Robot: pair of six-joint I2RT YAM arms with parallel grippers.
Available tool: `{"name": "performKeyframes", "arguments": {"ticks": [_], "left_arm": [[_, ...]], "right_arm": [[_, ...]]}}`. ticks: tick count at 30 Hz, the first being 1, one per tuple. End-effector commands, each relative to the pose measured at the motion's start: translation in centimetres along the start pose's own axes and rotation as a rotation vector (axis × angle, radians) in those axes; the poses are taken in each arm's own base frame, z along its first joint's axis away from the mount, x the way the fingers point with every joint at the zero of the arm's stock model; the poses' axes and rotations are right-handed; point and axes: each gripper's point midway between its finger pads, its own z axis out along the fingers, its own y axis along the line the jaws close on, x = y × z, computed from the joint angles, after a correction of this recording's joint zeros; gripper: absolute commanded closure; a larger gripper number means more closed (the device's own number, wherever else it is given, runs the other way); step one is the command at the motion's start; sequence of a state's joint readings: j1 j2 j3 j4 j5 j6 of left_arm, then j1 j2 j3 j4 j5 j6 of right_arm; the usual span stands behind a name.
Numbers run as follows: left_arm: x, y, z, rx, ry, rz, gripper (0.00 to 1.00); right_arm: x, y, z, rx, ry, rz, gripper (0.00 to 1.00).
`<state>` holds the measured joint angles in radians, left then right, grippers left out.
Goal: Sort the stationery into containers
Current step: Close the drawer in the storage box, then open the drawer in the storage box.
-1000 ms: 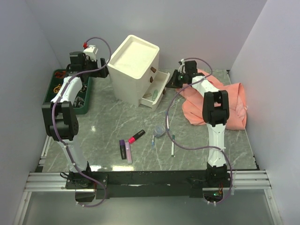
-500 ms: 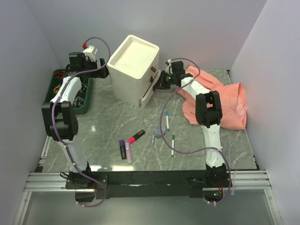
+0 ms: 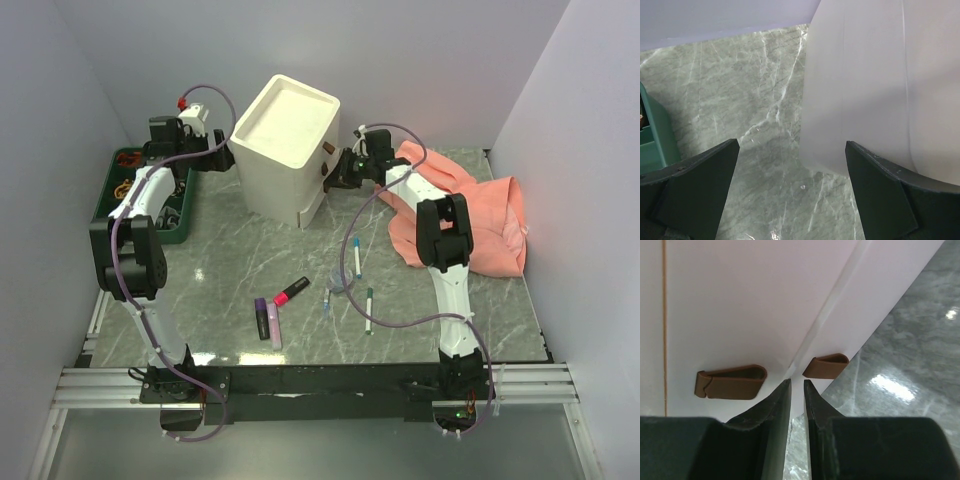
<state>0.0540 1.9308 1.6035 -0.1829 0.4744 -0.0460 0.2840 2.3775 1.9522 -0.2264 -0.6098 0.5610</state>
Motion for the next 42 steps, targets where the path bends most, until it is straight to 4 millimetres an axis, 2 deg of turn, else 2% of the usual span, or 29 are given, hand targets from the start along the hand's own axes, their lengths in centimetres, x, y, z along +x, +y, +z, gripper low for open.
{"name": "performKeyframes", "arguments": {"ticks": [1,8,11,12,14,15,16,17,18,19,20,22,26,29,33,42], "left_arm": [[-0.9,-3.3,-0.9,0.094,-0.013,0.001,0.04],[-1.1,-2.9,-1.3,0.063,-0.019,0.017,0.03],[-1.4,-2.8,-1.6,0.055,-0.022,0.024,0.03],[-1.5,-2.7,-1.7,0.053,-0.021,0.024,0.03],[-1.6,-2.6,-1.9,0.049,-0.020,0.030,0.03],[-1.6,-2.5,-2.0,0.046,-0.018,0.031,0.03],[-1.7,-2.4,-2.2,0.042,-0.019,0.034,0.03],[-1.9,-2.0,-2.3,0.025,-0.020,0.046,0.02],[-1.7,-1.8,-2.5,0.016,-0.010,0.045,0.02],[-1.7,-1.6,-2.5,0.005,-0.004,0.041,0.02],[-1.9,-1.0,-2.7,-0.005,-0.002,0.082,0.02],[-1.3,-0.6,-3.0,-0.010,0.033,0.076,0.01],[-1.6,1.1,-3.9,-0.031,0.059,0.077,0.01],[-1.6,2.2,-4.3,-0.061,0.069,0.086,0.01],[-1.7,2.5,-4.5,-0.082,0.071,0.105,0.01],[-1.9,2.9,-4.9,-0.126,0.080,0.153,0.01]], "right_arm": [[0.0,2.1,1.4,-0.057,-0.012,-0.041,0.76],[-0.3,1.9,1.1,-0.051,-0.018,-0.056,0.74],[-0.8,1.9,-1.4,-0.037,-0.021,-0.040,0.74],[-1.3,1.2,-2.6,-0.031,-0.030,-0.019,0.71],[-0.6,1.4,-4.7,-0.068,-0.010,0.026,0.67],[-1.3,0.9,-6.0,-0.088,-0.023,0.049,0.64],[-0.7,1.1,-6.8,-0.124,-0.004,0.092,0.63],[-1.3,2.3,-7.8,-0.220,-0.006,0.075,0.62],[-1.2,2.3,-8.2,-0.264,0.002,0.094,0.62],[-2.1,2.4,-8.9,-0.298,-0.013,0.136,0.62],[-3.2,3.6,-9.6,-0.386,-0.046,0.074,0.61],[-3.8,3.3,-9.6,-0.431,-0.051,0.124,0.59],[-4.9,4.2,-9.3,-0.519,-0.082,0.115,0.53],[-5.0,5.0,-8.8,-0.562,-0.076,0.106,0.53],[-5.5,5.2,-7.9,-0.569,-0.078,0.105,0.54],[-4.5,3.2,-5.1,-0.538,-0.048,0.150,0.59]]}}
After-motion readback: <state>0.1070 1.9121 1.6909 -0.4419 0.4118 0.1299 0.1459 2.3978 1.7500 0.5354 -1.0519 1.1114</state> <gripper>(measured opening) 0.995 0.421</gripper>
